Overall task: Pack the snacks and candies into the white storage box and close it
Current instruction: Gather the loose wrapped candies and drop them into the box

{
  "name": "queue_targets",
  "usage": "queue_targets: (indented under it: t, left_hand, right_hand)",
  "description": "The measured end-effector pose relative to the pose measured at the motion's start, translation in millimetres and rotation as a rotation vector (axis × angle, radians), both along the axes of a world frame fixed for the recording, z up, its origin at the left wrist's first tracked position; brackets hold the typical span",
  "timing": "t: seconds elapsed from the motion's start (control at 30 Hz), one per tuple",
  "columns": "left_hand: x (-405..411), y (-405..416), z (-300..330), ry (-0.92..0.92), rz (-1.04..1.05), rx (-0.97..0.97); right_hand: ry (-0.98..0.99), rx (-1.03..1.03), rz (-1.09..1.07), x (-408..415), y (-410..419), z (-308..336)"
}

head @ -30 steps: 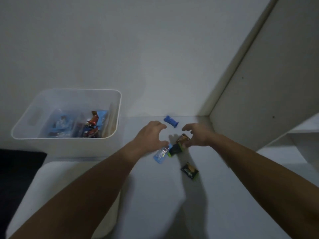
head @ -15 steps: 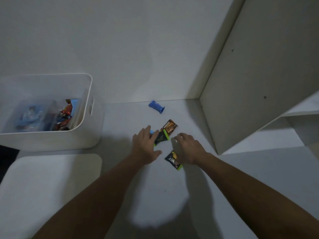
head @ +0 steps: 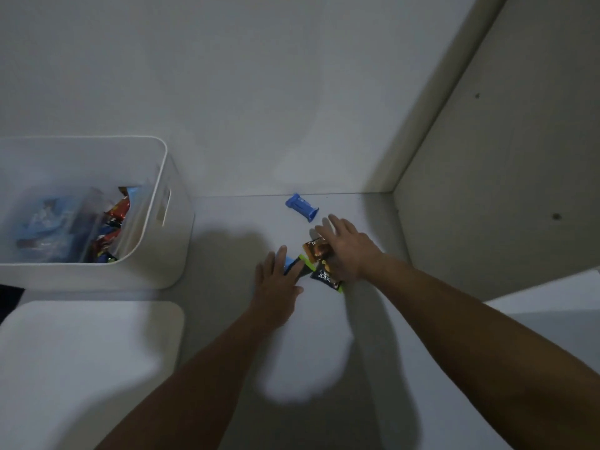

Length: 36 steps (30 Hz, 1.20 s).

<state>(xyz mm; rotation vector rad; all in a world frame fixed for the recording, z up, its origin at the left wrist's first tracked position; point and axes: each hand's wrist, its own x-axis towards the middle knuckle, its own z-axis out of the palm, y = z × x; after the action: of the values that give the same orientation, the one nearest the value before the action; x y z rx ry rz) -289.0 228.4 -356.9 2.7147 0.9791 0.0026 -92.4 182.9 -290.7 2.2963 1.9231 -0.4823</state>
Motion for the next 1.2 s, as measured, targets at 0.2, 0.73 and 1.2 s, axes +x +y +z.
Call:
queue_targets:
  t: [0.2, 0.73, 1.2]
  left_hand:
    - [-10, 19, -8, -0.185, 0.083, -0.012]
    - [-8, 45, -5, -0.407, 0.128, 0.04]
    - [-21, 78, 79, -0.398, 0.086, -0.029]
  right_hand:
    - [-0.051, -0.201, 0.148, 7, 53, 4]
    - [0.028, -0.062, 0.113, -7, 48, -11]
    - [0.151, 0.158, -0.062, -26, 46, 79]
